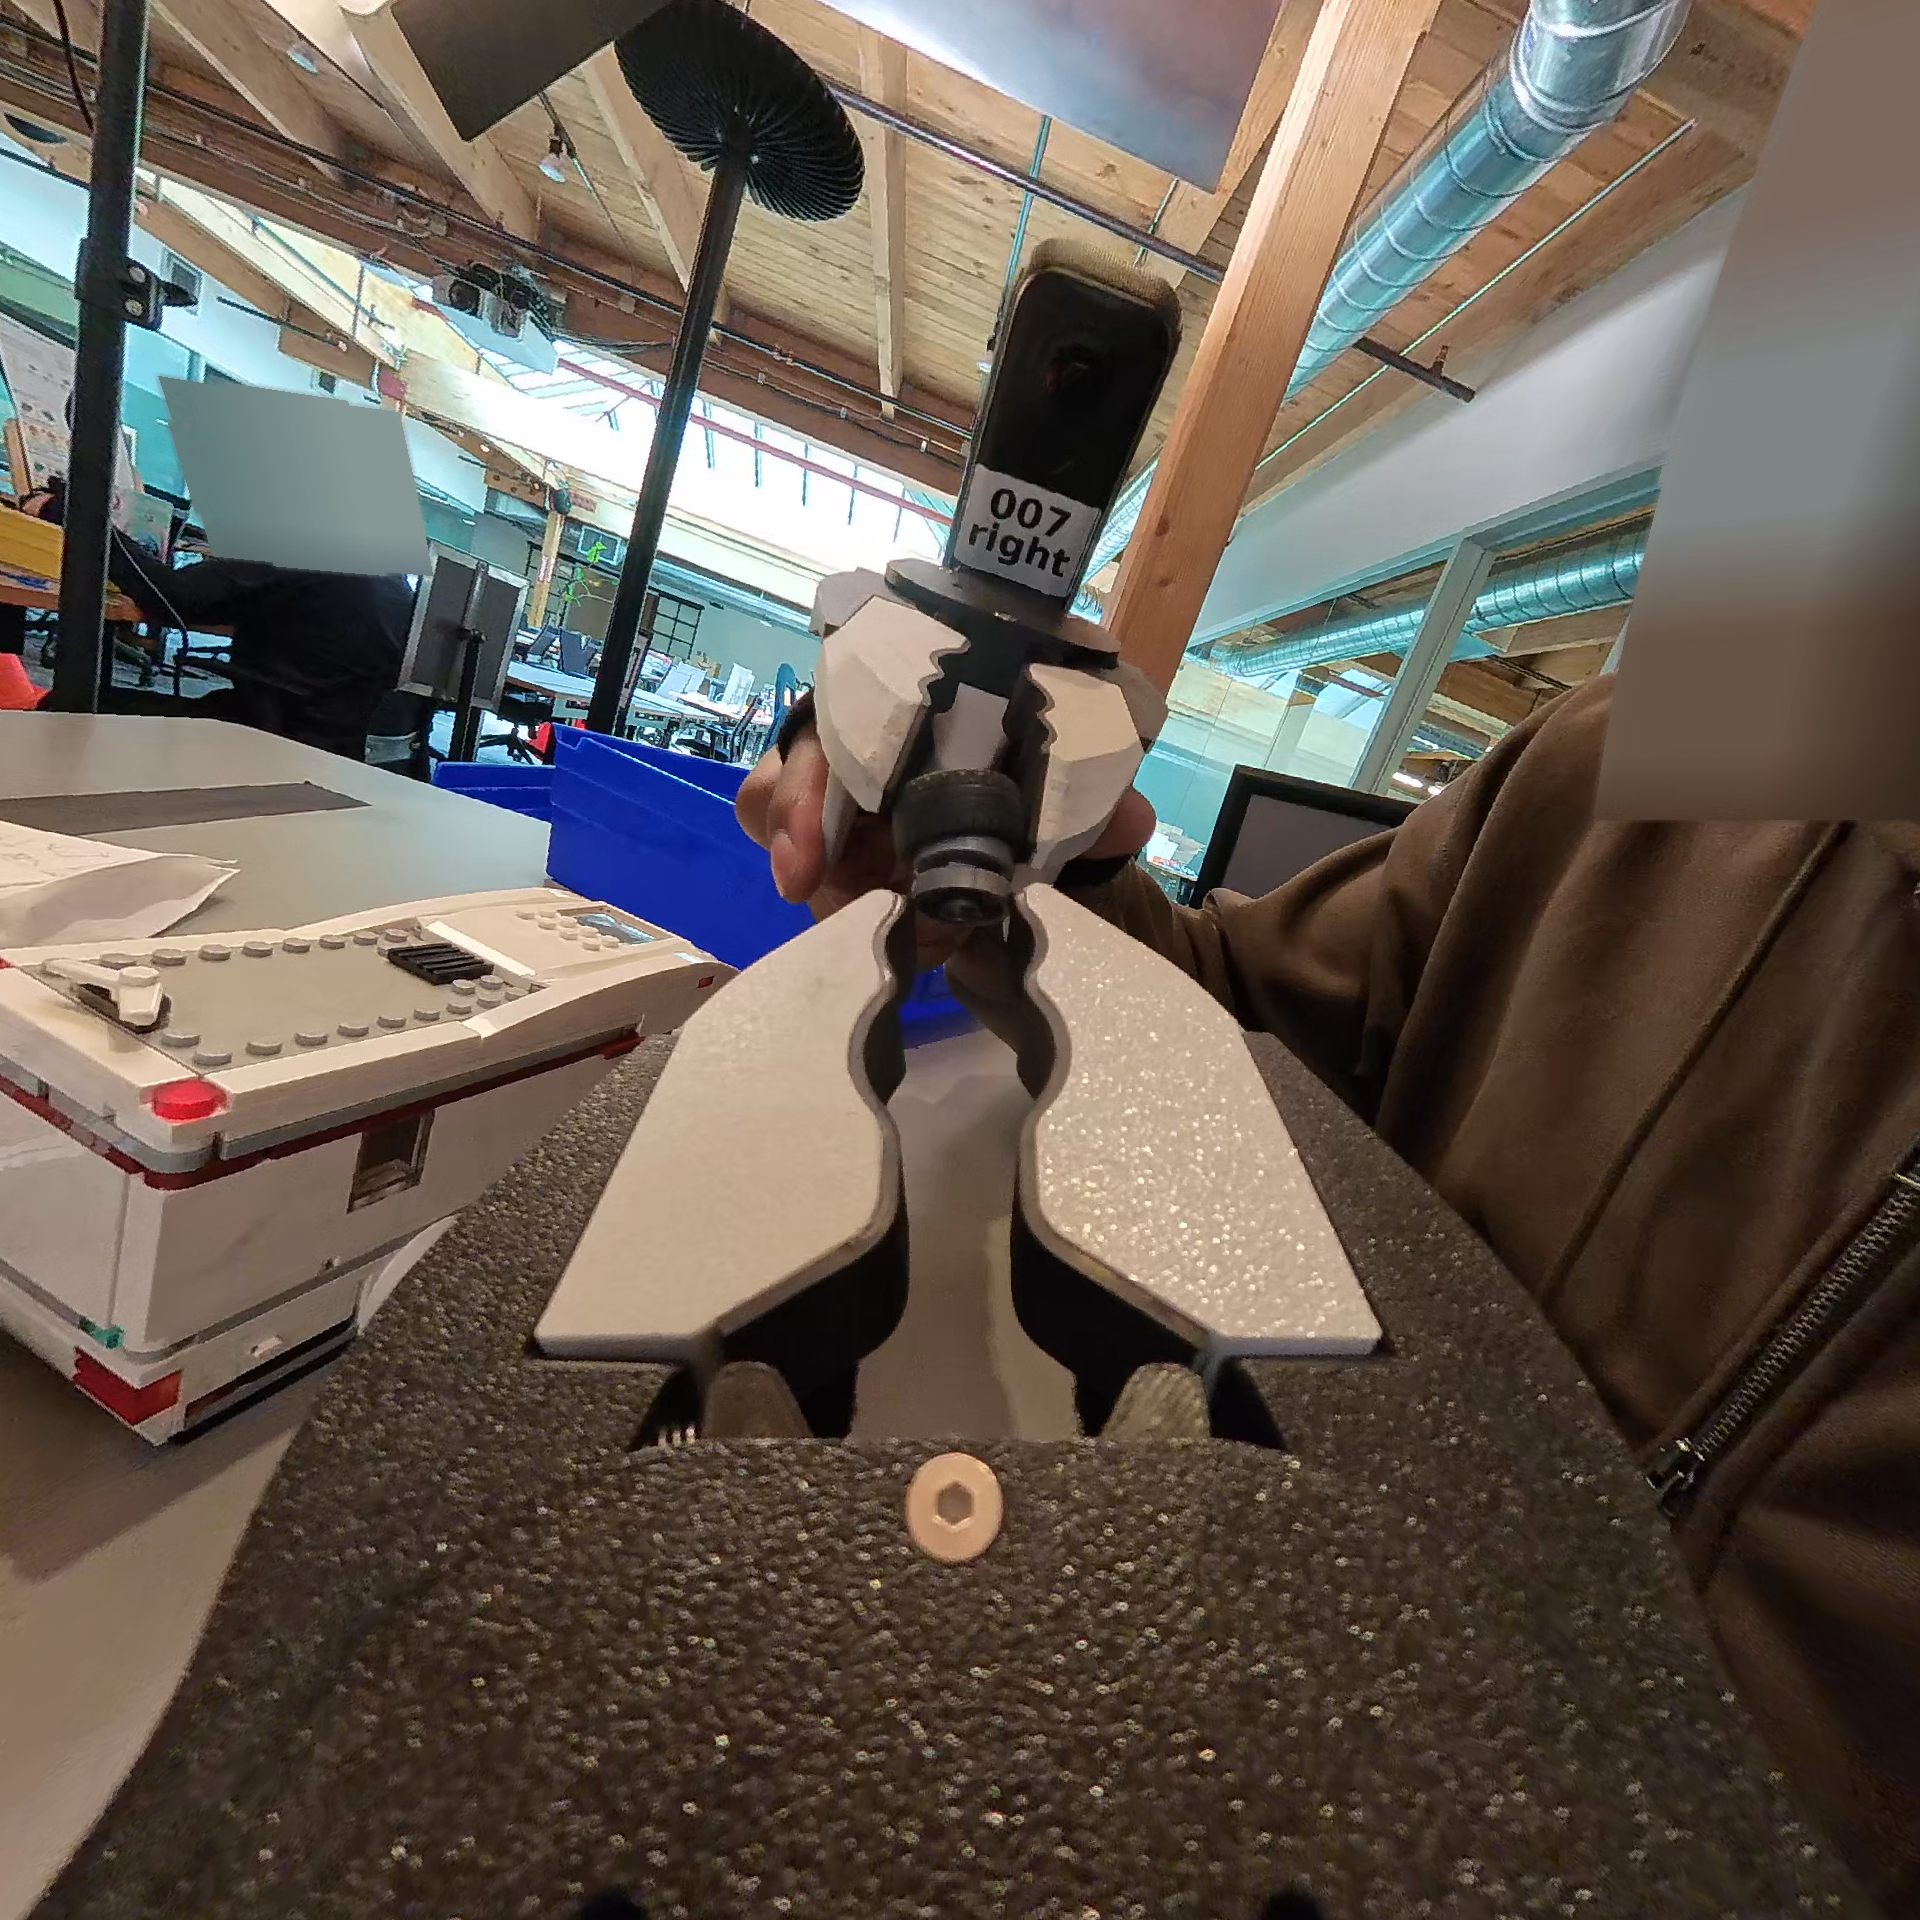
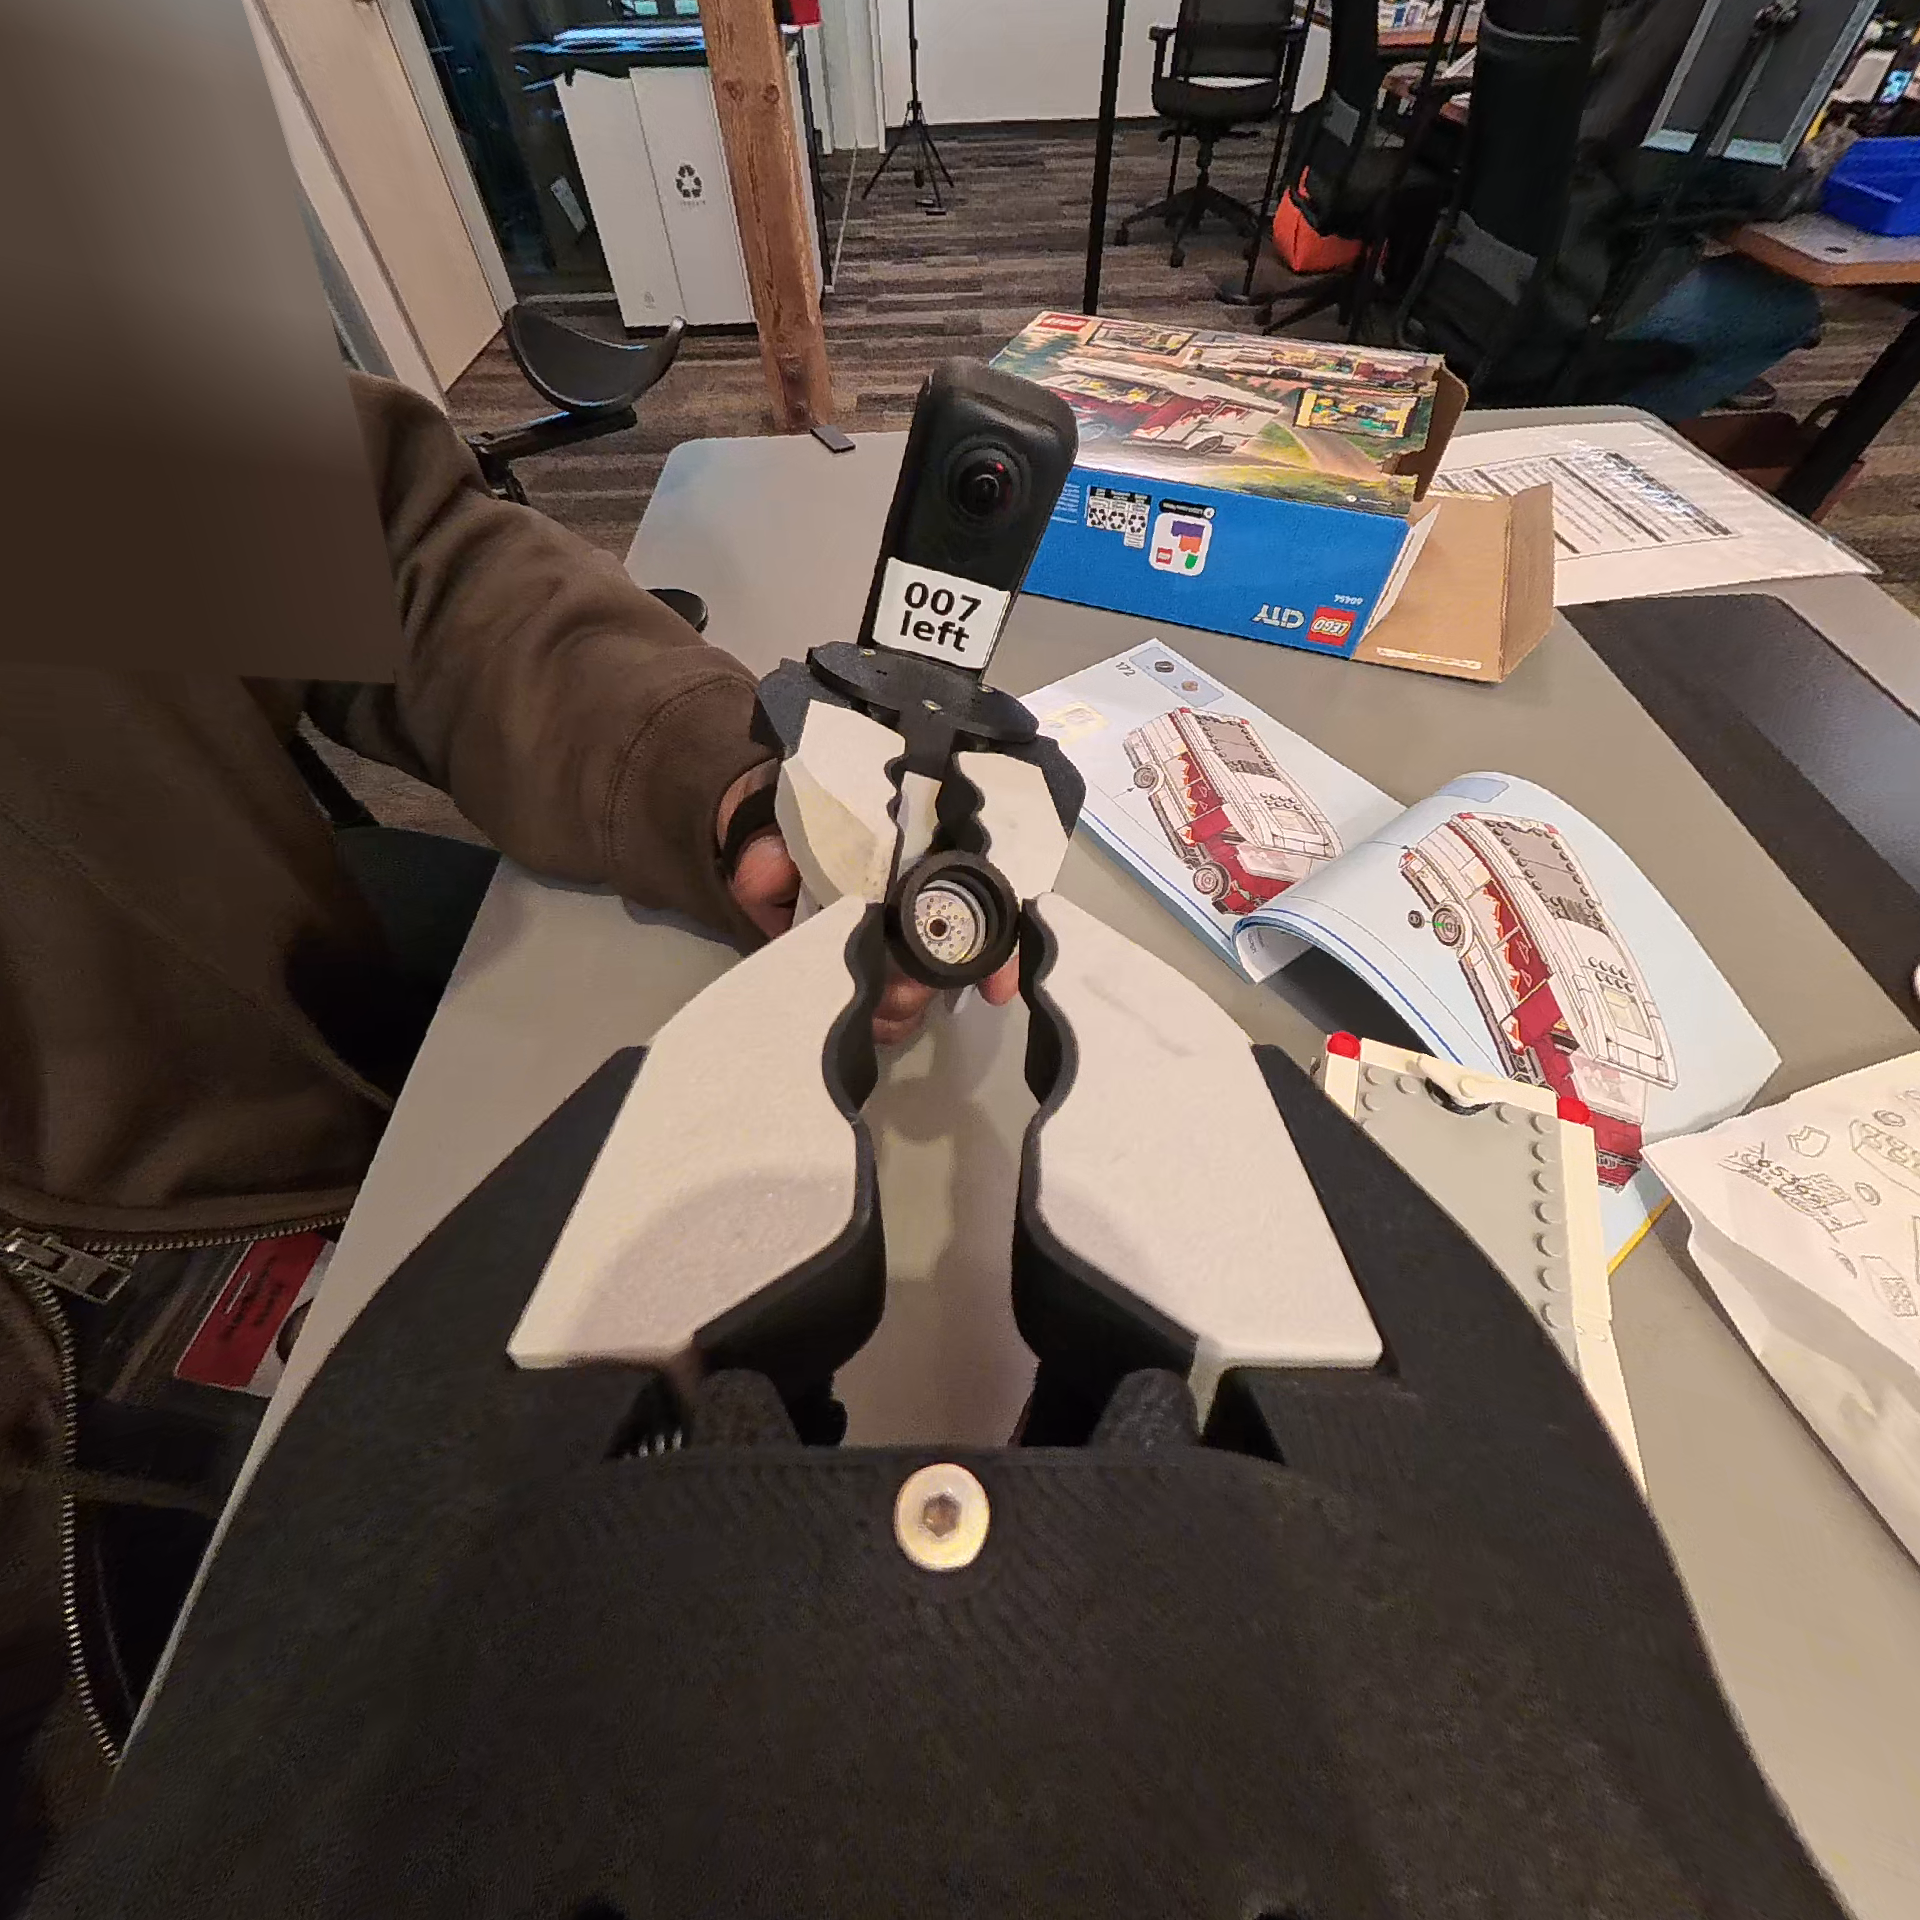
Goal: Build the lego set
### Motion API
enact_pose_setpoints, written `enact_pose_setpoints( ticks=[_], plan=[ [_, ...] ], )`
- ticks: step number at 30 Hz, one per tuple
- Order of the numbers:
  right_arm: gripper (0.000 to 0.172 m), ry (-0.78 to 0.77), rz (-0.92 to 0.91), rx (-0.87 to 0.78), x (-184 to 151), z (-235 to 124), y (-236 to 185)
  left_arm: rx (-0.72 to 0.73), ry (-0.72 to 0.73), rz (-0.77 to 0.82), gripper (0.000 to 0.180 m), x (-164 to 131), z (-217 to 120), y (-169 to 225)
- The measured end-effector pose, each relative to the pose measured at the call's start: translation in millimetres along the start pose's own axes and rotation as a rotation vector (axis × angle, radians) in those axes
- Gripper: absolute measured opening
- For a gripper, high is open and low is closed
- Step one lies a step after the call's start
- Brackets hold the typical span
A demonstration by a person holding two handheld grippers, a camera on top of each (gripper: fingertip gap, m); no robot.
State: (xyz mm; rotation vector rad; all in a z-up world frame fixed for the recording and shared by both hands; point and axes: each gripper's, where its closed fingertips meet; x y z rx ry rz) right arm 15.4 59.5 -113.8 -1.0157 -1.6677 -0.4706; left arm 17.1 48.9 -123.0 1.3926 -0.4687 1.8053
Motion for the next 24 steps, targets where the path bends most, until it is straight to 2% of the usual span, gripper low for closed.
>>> enact_pose_setpoints(
  ticks=[8, 16, 24],
  plan=[
    [0.024, 0.041, -0.074, -0.101, -2.3, 0.7, 4.6, 0.037, 0.002, -0.012, 0.018, 1.0, -1.8, -5.5],
    [0.026, 0.072, -0.289, -0.281, -7.3, 2.7, 10.6, 0.065, -0.009, -0.043, 0.018, 0.2, -2.7, -9.9],
    [0.035, 0.019, -0.583, -0.476, -20.0, 10.8, 16.9, 0.073, -0.031, -0.082, 0.018, -4.7, -0.6, -11.3]
  ],
)
Point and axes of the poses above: each gripper's, where its closed fingertips meet, z out along the fingers, x out of its top, y = z × x across the jaws, and after that the axes turned 10 degrees about z, right-handed
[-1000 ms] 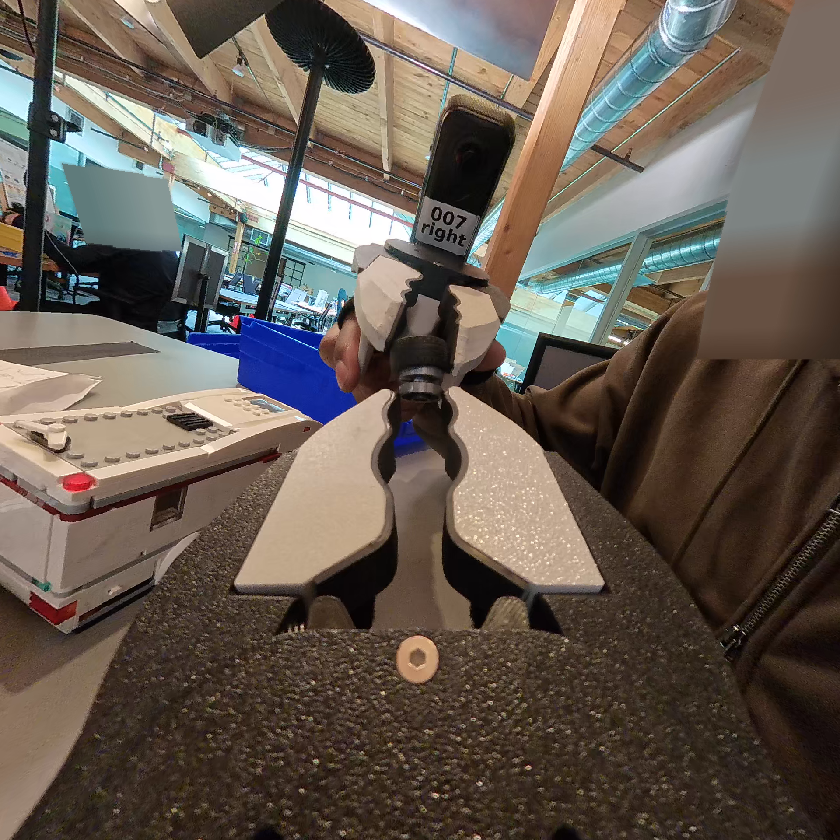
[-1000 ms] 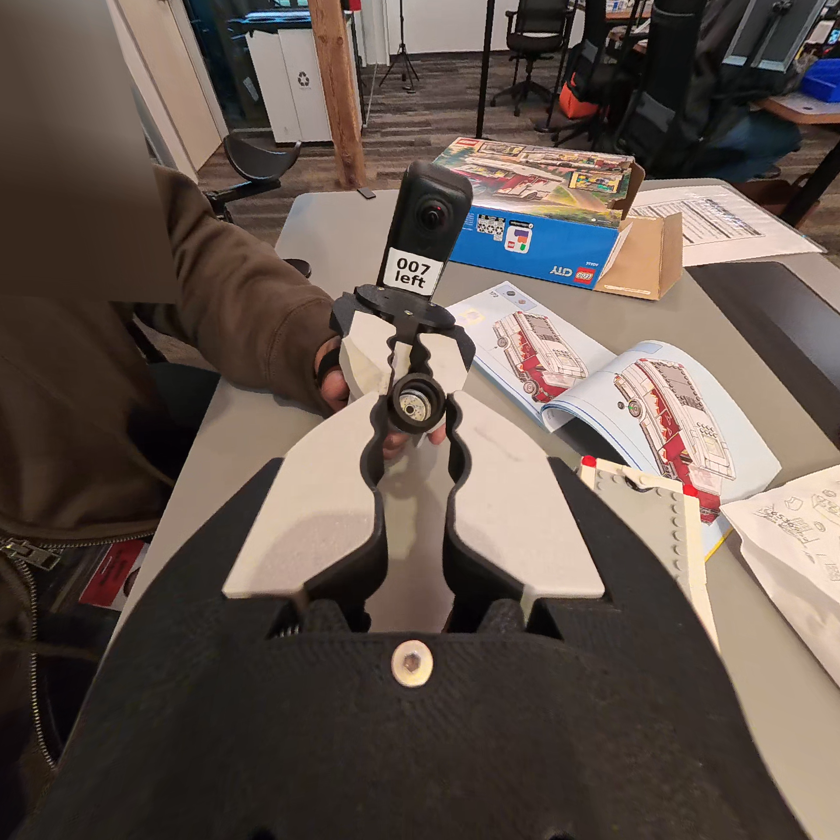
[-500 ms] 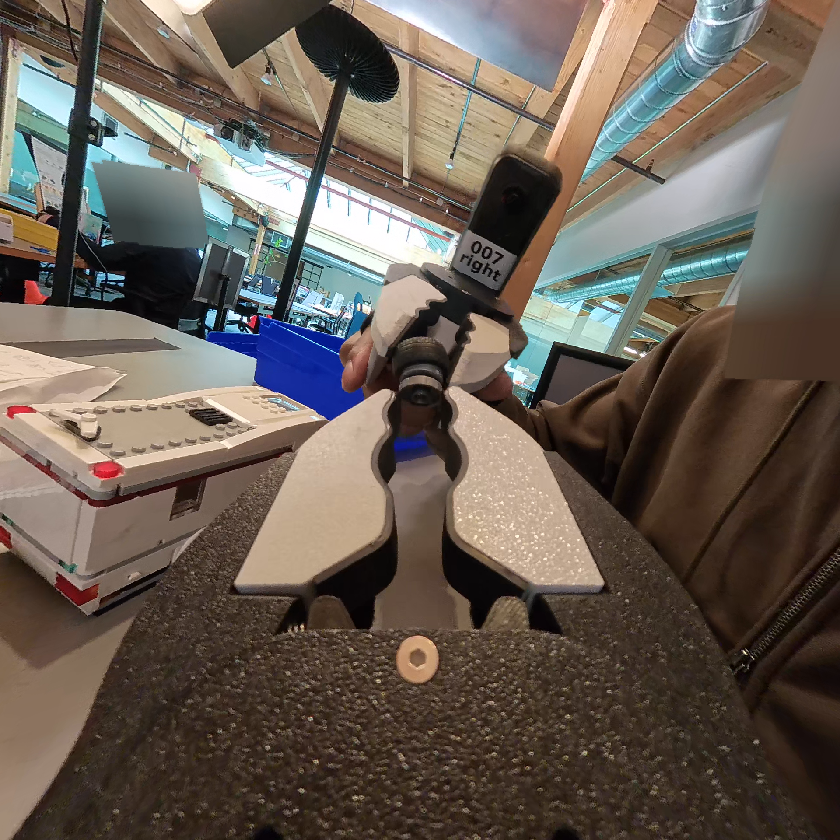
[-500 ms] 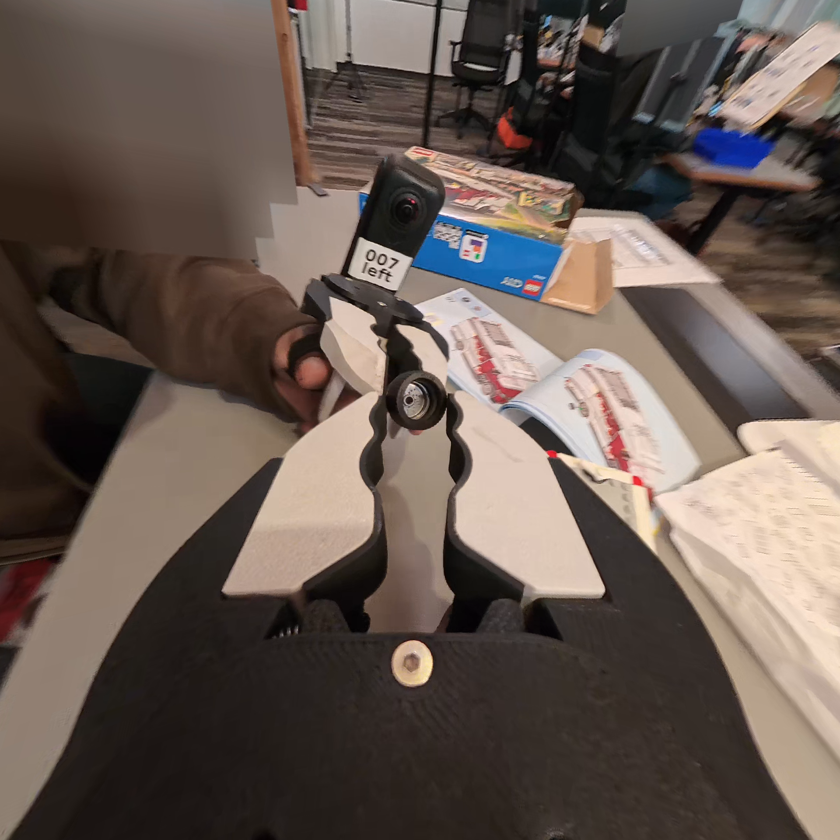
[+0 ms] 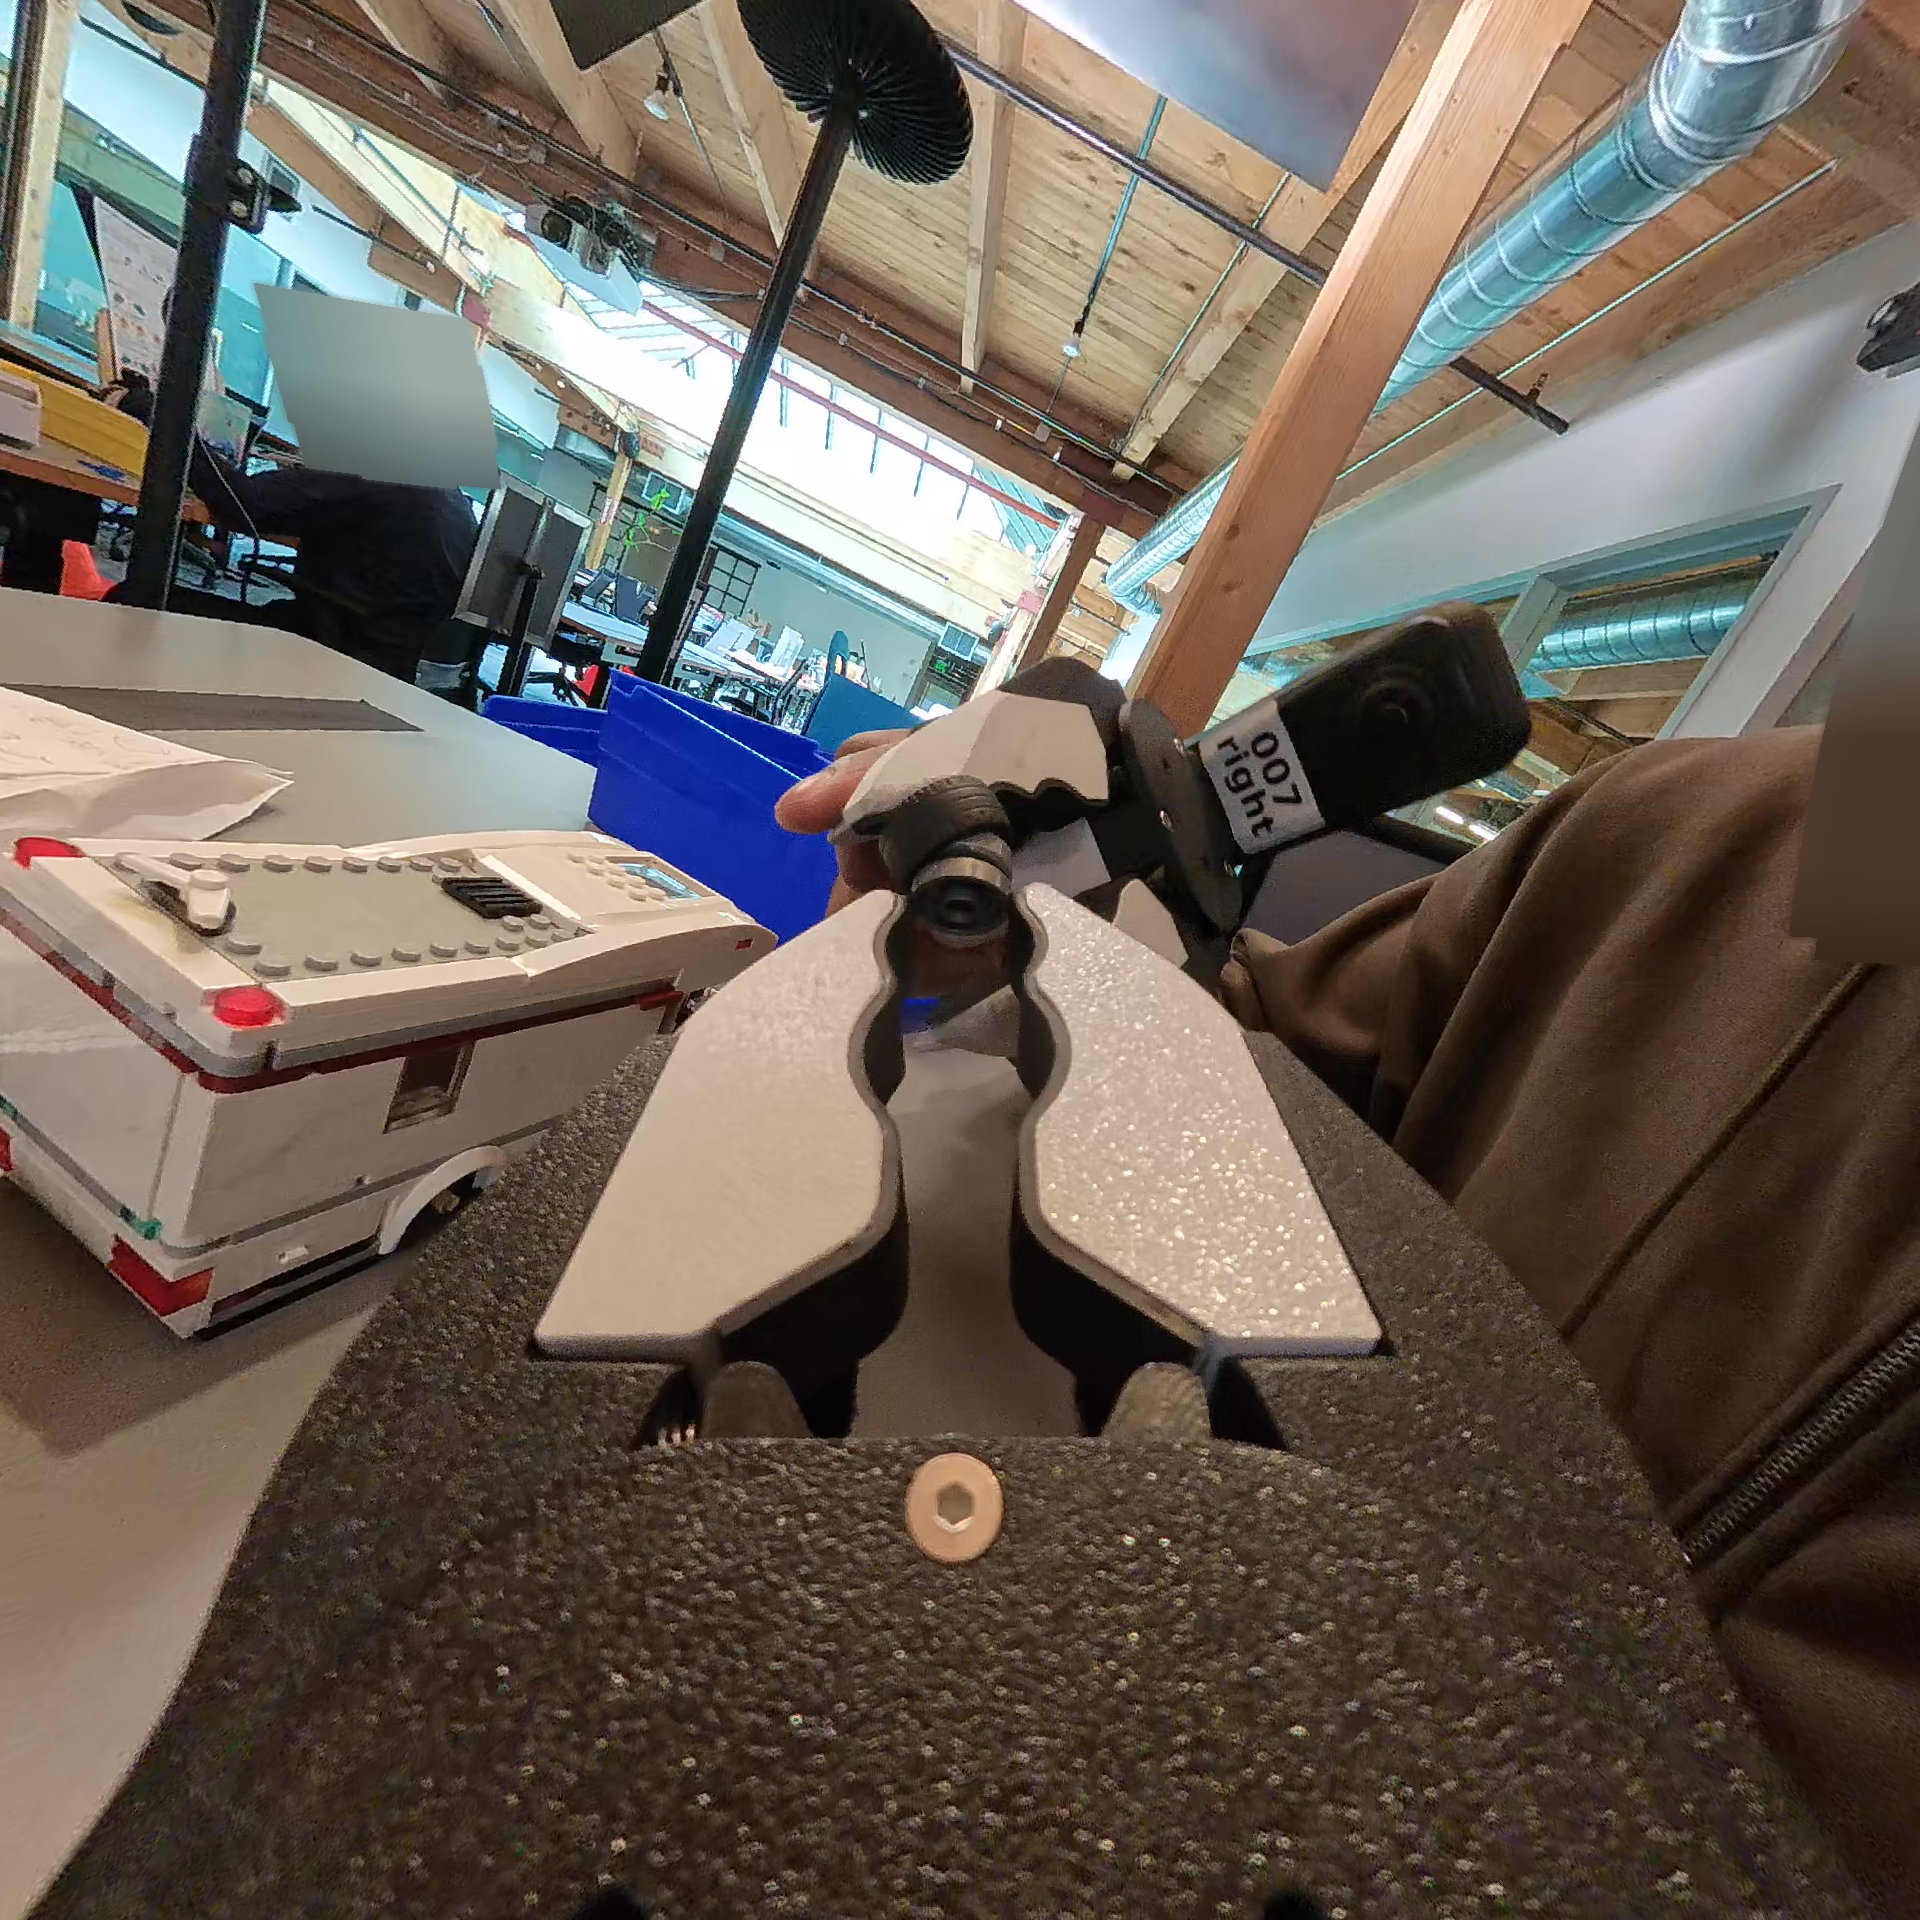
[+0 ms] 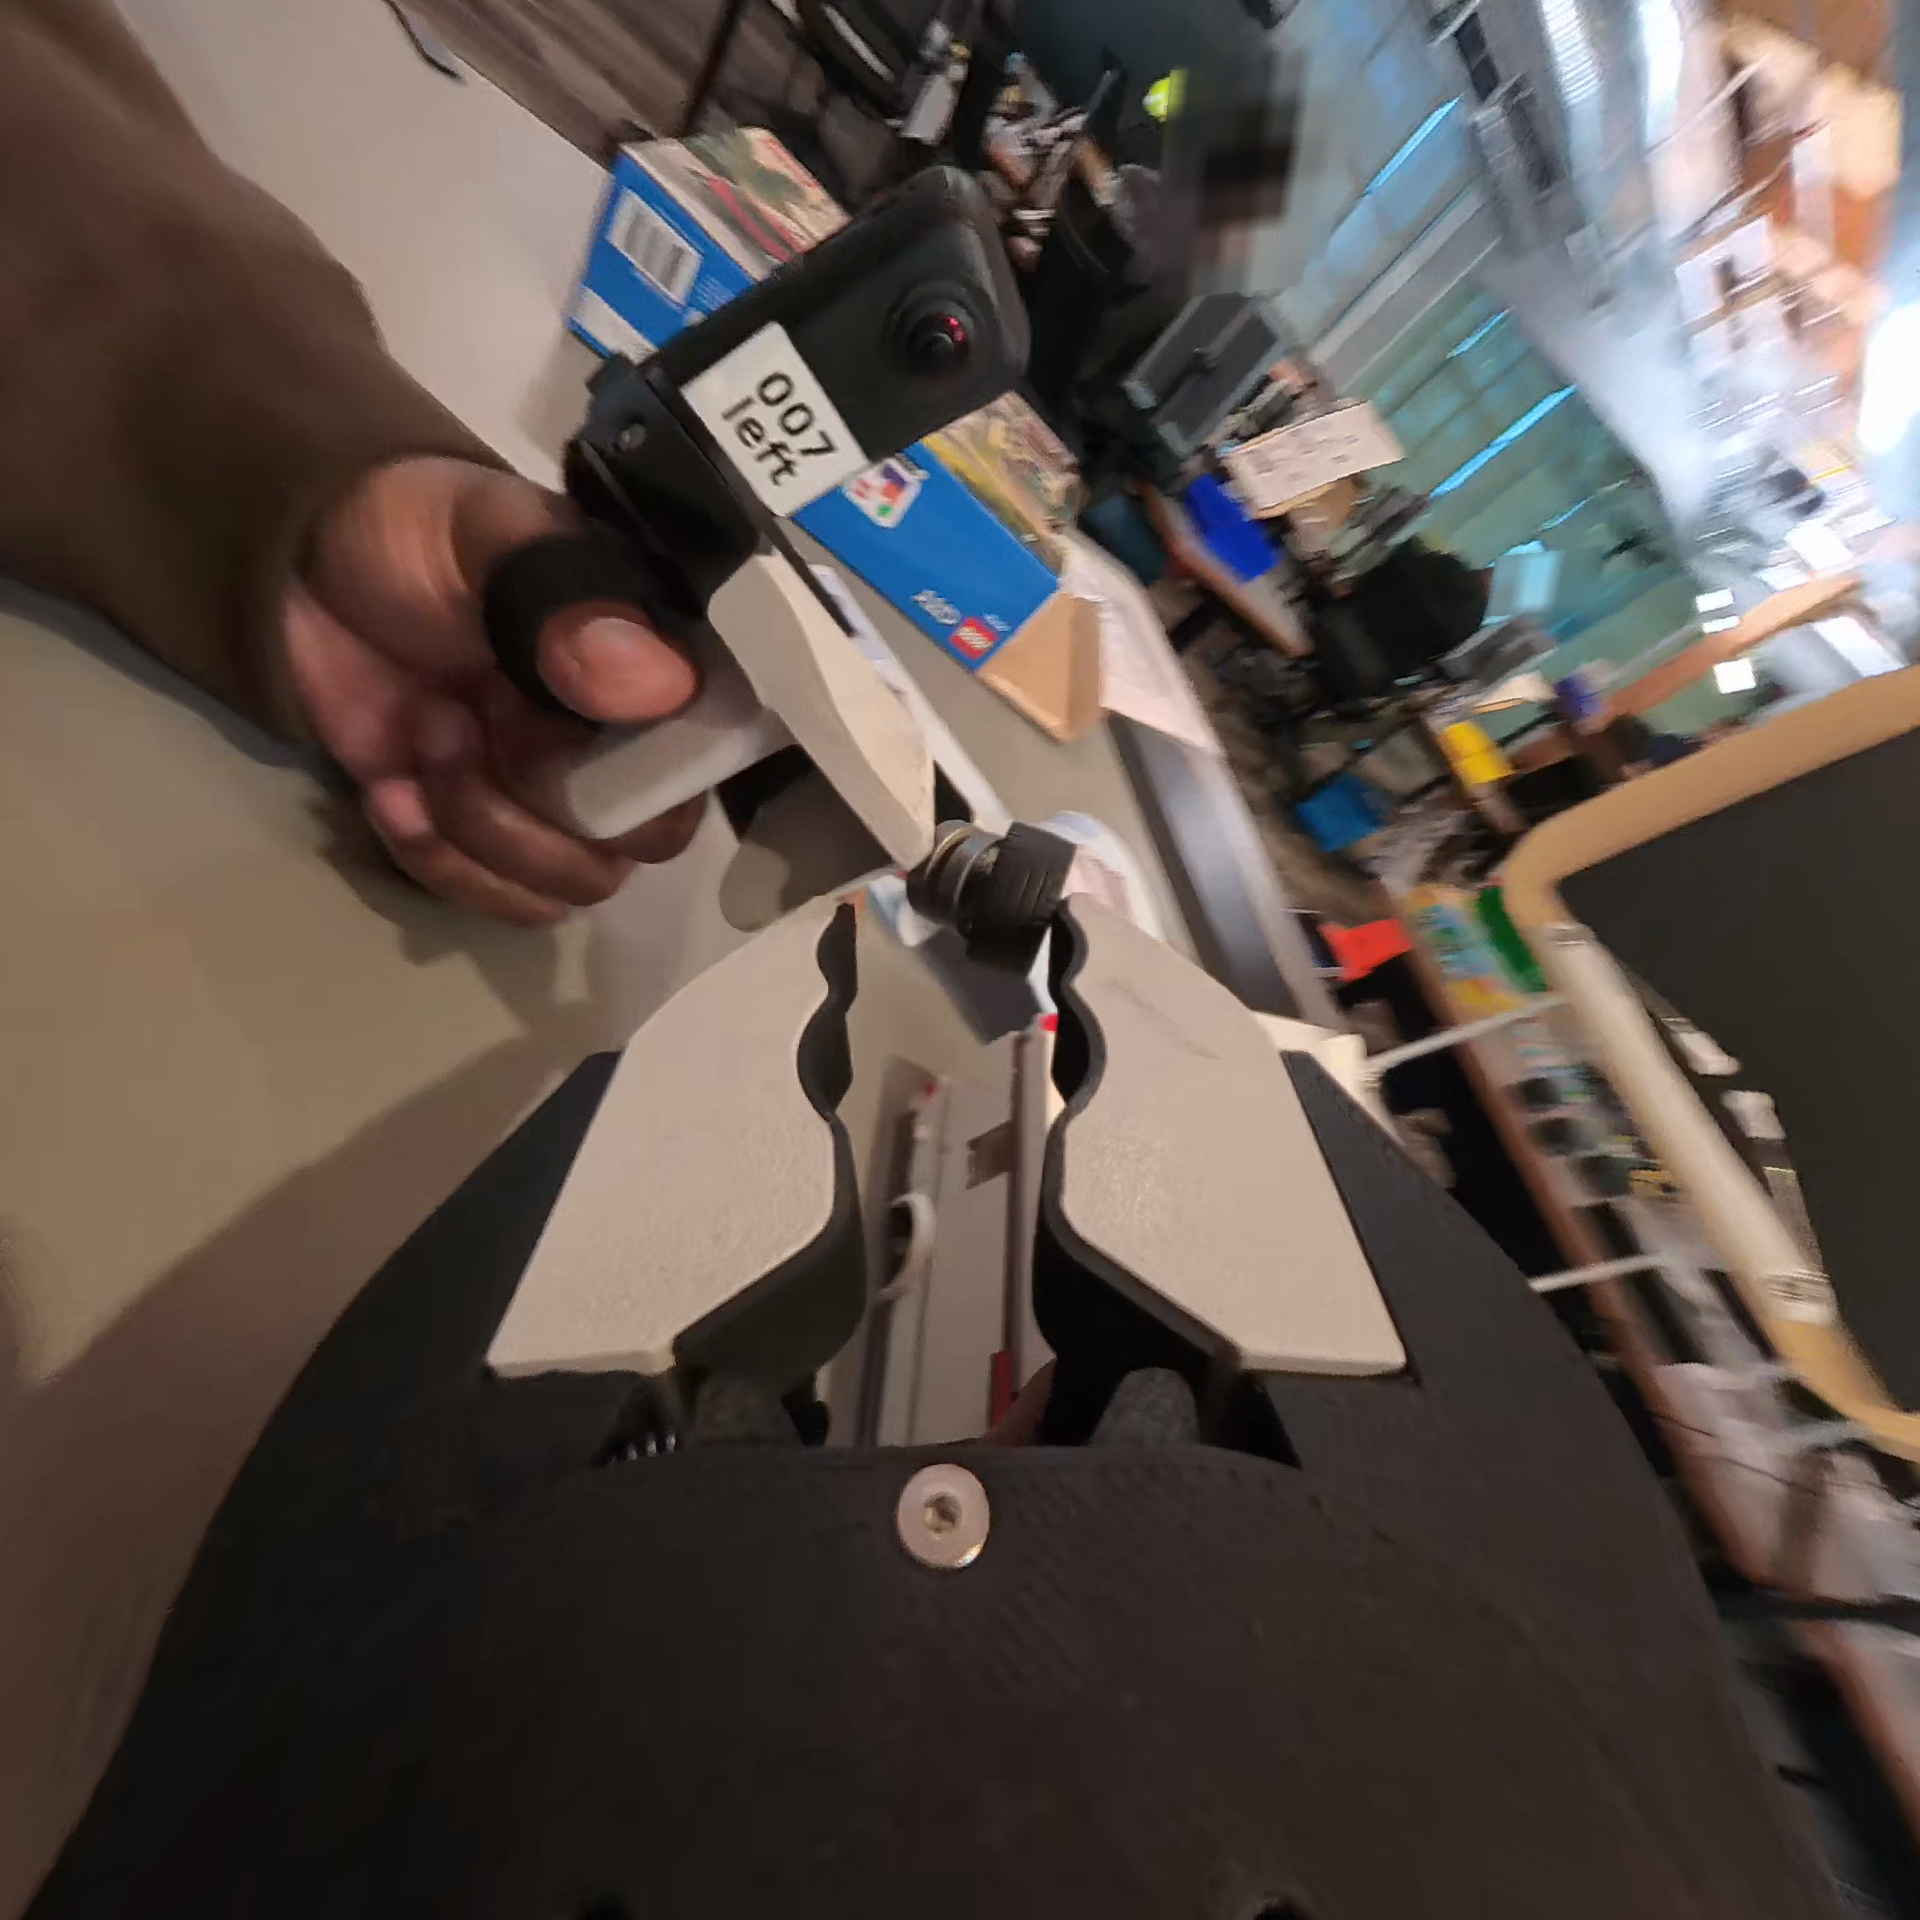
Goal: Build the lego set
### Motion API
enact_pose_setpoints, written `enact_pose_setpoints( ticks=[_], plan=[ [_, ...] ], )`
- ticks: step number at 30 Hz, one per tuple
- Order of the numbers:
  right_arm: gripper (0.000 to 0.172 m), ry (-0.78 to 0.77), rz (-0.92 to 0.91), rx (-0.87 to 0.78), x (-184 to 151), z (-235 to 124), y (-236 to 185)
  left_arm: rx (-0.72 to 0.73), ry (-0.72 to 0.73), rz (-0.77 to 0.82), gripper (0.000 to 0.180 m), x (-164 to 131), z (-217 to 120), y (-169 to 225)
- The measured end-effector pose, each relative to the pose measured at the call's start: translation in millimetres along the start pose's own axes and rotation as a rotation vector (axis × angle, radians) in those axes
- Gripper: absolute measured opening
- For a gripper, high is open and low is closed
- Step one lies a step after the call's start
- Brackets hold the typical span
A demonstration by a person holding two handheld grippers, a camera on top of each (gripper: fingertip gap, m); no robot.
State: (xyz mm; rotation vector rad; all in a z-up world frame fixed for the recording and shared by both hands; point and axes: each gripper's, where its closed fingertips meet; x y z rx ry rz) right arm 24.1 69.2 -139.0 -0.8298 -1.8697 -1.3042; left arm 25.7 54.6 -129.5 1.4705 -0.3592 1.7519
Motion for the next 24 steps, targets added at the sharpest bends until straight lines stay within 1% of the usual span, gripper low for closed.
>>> enact_pose_setpoints(
  ticks=[3, 6, 12, 19, 24],
  plan=[
    [0.032, -0.001, -0.048, -0.064, -0.9, 1.2, 3.9, 0.010, 0.000, -0.014, 0.017, -0.1, -0.3, -2.0],
    [0.024, 0.006, -0.096, -0.121, -1.2, 0.4, 8.7, 0.020, -0.007, -0.023, 0.017, -1.5, 0.7, -2.6],
    [0.024, 0.003, -0.196, -0.207, -2.8, 1.2, 12.7, 0.047, -0.005, -0.050, 0.017, -2.6, 0.7, -5.9],
    [0.026, 0.007, -0.216, -0.232, -1.9, 1.8, 13.1, 0.063, -0.006, -0.063, 0.017, -4.4, 1.8, -6.3],
    [0.024, -0.005, -0.195, -0.205, -4.7, 1.8, 13.4, 0.075, -0.025, -0.057, 0.017, -6.6, 2.4, -7.1]
  ],
)
Point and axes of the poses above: each gripper's, where its closed fingertips meet, z out along the fingers, x out of its top, y = z × x across the jaws, and after that the axes turned 10 degrees about z, right-handed
